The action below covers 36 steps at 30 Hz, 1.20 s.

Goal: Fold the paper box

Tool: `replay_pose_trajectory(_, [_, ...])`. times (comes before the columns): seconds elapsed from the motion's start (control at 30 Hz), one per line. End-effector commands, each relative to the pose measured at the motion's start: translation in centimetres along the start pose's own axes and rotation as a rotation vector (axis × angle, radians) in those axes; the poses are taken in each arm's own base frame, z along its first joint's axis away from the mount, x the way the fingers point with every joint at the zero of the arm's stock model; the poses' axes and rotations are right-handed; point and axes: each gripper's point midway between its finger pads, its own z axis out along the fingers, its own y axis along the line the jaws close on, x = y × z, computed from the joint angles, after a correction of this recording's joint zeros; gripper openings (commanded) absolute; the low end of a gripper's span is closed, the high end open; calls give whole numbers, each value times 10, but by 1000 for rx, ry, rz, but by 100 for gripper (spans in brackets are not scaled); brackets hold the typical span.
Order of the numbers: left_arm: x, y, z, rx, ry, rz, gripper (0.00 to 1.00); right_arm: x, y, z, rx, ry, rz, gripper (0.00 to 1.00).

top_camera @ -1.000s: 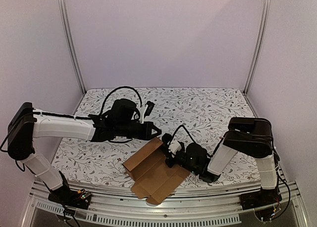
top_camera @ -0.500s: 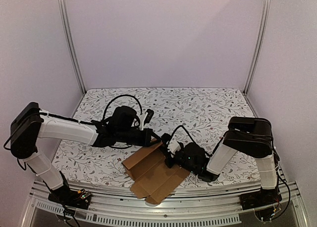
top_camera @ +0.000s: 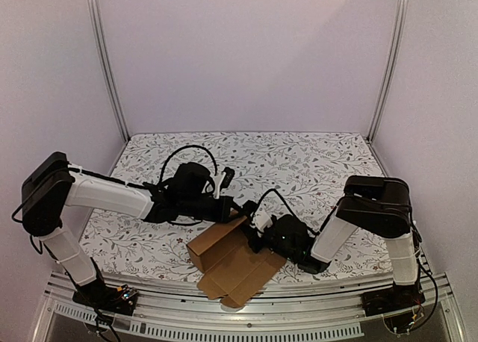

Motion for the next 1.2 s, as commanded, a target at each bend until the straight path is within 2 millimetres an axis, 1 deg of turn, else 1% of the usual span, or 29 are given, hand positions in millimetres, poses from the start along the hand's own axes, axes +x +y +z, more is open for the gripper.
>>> replay_pose_trajectory(0.0, [23, 28, 5, -110, 78, -6, 0, 0, -5, 2, 24, 3, 1, 32])
replay_pose_trajectory(0.07, [24, 28, 5, -112, 81, -5, 0, -2, -5, 3, 24, 0, 1, 33])
replay_pose_trajectory(0.2, [24, 27, 5, -113, 84, -3, 0, -5, -4, 5, 25, -5, 0, 33])
replay_pose_trajectory(0.43, [23, 25, 5, -111, 84, -1, 0, -10, -4, 13, 38, -10, -12, 23])
replay_pose_trajectory(0.5, [22, 24, 5, -110, 84, 0, 0, -8, -4, 16, 41, 2, -21, 17])
replay_pose_trajectory(0.6, [21, 23, 4, -111, 83, 3, 0, -6, -1, 18, 29, 11, -28, 0])
replay_pose_trajectory(0.8, [19, 22, 4, -114, 82, 8, 0, 0, 2, 19, 14, 26, -30, 0])
replay_pose_trajectory(0.9, [18, 21, 4, -114, 83, 10, 0, 2, 1, 18, 18, 32, -23, 15])
replay_pose_trajectory(0.97, [17, 21, 3, -118, 80, 11, 0, 4, 0, 18, 23, 40, -20, 20])
replay_pose_trajectory(1.17, [17, 21, 4, -118, 79, 10, 0, 14, -2, 18, 33, 68, -18, 20])
